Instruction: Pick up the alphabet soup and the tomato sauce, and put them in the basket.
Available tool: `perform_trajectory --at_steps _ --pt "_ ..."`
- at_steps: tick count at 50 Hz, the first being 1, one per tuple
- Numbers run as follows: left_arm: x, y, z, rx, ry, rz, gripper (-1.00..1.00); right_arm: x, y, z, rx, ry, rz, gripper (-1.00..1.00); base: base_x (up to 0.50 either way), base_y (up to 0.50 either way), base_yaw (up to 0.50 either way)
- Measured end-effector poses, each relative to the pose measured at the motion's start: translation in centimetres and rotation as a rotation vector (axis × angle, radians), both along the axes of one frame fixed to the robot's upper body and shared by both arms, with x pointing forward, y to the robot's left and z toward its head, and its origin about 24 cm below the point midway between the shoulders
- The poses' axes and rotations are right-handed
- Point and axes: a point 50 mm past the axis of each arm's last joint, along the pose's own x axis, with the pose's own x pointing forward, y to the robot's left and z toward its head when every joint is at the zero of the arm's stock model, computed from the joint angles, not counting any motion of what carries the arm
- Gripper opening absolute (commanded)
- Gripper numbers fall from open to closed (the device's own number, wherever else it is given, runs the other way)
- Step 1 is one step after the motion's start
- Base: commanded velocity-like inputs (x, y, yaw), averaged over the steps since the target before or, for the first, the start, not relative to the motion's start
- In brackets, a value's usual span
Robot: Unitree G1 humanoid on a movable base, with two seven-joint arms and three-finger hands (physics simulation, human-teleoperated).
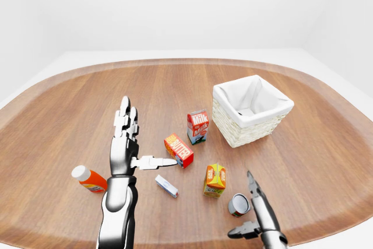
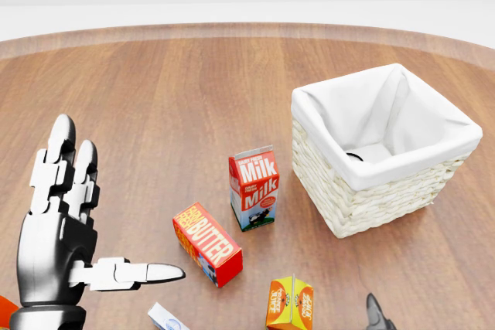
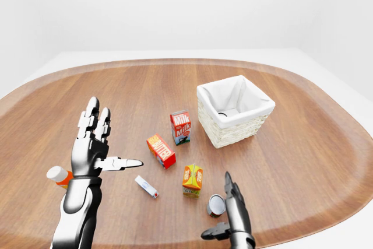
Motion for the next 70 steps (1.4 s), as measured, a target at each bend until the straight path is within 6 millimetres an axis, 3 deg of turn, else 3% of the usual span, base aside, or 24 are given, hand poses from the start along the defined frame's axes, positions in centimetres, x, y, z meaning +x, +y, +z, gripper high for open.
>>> perform_trajectory --at_steps 64,65,66,67,68,70 --pt "0.0 0.0 0.0 0.000 0.000 0.000 1.00 1.0 0.6 -2.0 -0.024 0.052 0.018 1.00 0.00 0.00 0.00" --pt "0.0 0.0 0.0 0.000 0.000 0.000 1.00 1.0 0.6 -2.0 -0.025 0.053 0.019 0.85 0.00 0.00 0.00" --pt "0.0 0.0 0.0 0.000 0.000 0.000 1.00 1.0 0.6 -2.1 -0.026 0.054 0.019 0.57 0.00 0.00 0.00" --pt "0.0 0.0 0.0 0.000 0.000 0.000 1.00 1.0 0.6 -2.1 -0.026 0.055 0.019 0.10 0.00 0.00 0.00" --pt "0.0 0.0 0.0 0.000 0.000 0.000 1.00 1.0 0.6 -2.1 -0.027 0.056 0.020 -1.00 0.00 0.00 0.00" --pt "0.0 0.0 0.0 0.000 0.000 0.000 1.00 1.1 0.6 -2.1 -0.031 0.054 0.018 -1.00 0.00 0.00 0.00"
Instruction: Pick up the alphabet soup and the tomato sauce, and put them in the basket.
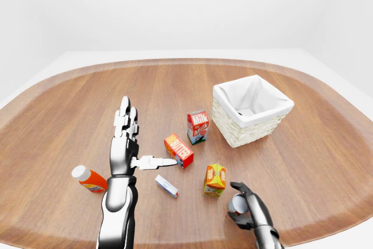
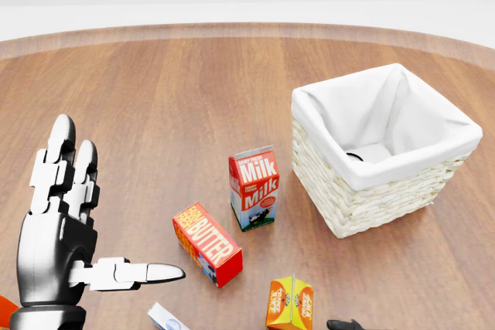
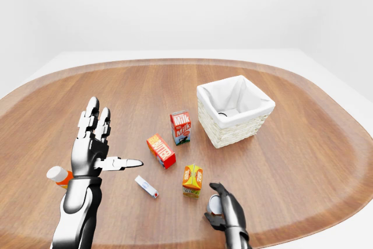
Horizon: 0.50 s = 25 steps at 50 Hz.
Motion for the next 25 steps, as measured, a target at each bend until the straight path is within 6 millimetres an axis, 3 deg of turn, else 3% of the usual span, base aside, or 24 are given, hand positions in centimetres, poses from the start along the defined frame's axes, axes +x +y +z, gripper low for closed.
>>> perform_trajectory --at_steps 17,25 --pt "0.0 0.0 0.0 0.000 0.000 0.000 1.00 0.2 0.1 0.8 0.016 -0.024 0.024 -1.00 0.00 0.00 0.00" --pt "0.0 0.0 0.0 0.000 0.000 0.000 1.00 0.4 0.8 2.2 0.068 -0.064 0.054 -1.00 0.00 0.00 0.00"
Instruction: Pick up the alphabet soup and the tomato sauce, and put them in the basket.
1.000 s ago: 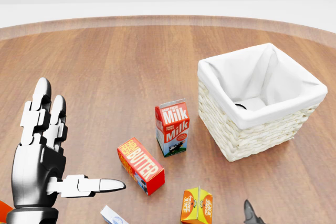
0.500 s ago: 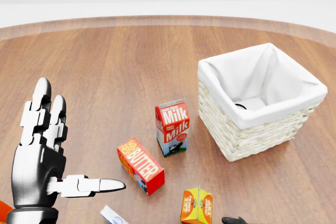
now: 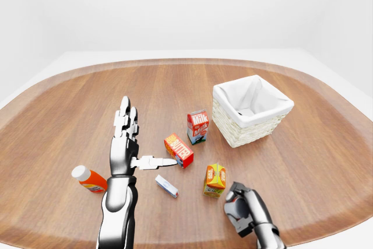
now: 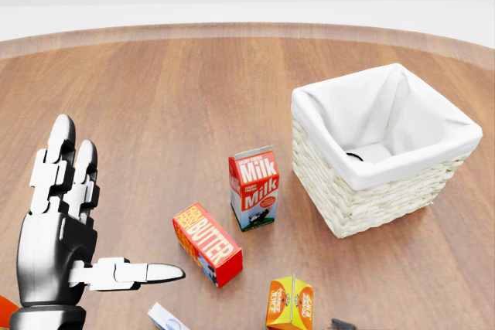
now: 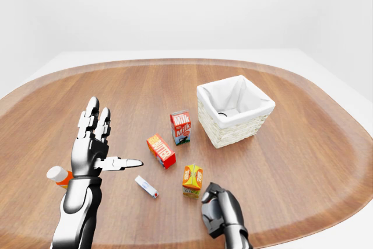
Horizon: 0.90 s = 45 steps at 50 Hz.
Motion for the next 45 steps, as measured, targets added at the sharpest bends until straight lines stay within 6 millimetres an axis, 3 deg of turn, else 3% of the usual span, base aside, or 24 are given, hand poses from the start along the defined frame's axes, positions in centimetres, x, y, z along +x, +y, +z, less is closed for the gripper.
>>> perform_trajectory --at_steps 25,36,45 --pt "0.0 0.0 0.0 0.000 0.000 0.000 1.00 0.0 -0.1 5.1 0.049 -0.163 0.033 -1.00 0.00 0.00 0.00" --pt "0.0 0.0 0.0 0.000 0.000 0.000 1.00 -0.2 -0.6 6.7 0.048 -0.205 0.033 -1.00 0.00 0.00 0.00" --pt "0.0 0.0 0.0 0.000 0.000 0.000 1.00 -0.5 -1.4 6.7 0.040 -0.193 0.003 -1.00 0.00 0.00 0.00"
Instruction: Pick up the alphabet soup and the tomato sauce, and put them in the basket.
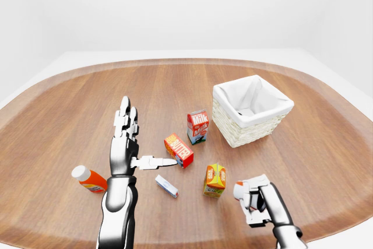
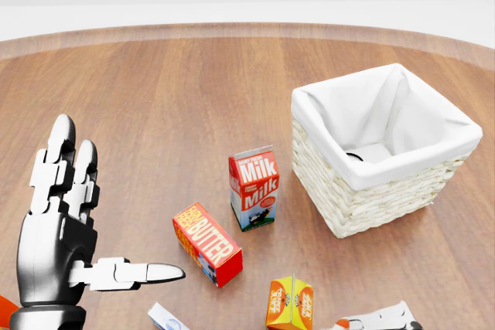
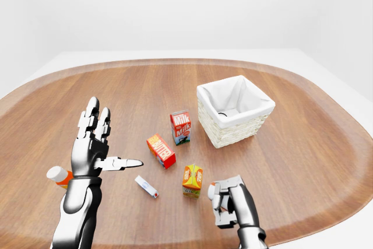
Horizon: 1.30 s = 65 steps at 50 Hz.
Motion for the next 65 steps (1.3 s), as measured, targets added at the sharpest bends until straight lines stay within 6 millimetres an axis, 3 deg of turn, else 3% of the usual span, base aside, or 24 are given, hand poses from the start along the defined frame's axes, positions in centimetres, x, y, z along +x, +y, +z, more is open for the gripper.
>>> perform_trajectory --at_steps 13,27,45,65 --pt "0.0 0.0 0.0 0.000 0.000 0.000 1.00 -0.4 -0.8 1.3 0.013 -0.019 -0.023 -1.00 0.00 0.00 0.00" --pt "0.0 0.0 0.0 0.000 0.000 0.000 1.00 -0.6 -1.0 5.5 -0.010 -0.149 -0.016 -1.00 0.00 0.00 0.00" --pt "0.0 0.0 0.0 0.000 0.000 0.000 1.00 0.1 0.4 12.1 -0.142 -0.398 0.088 -1.00 0.00 0.00 0.00" --pt "0.0 0.0 0.0 0.000 0.000 0.000 1.00 1.4 2.5 15.2 -0.408 -0.535 0.164 -1.00 0.00 0.00 0.00"
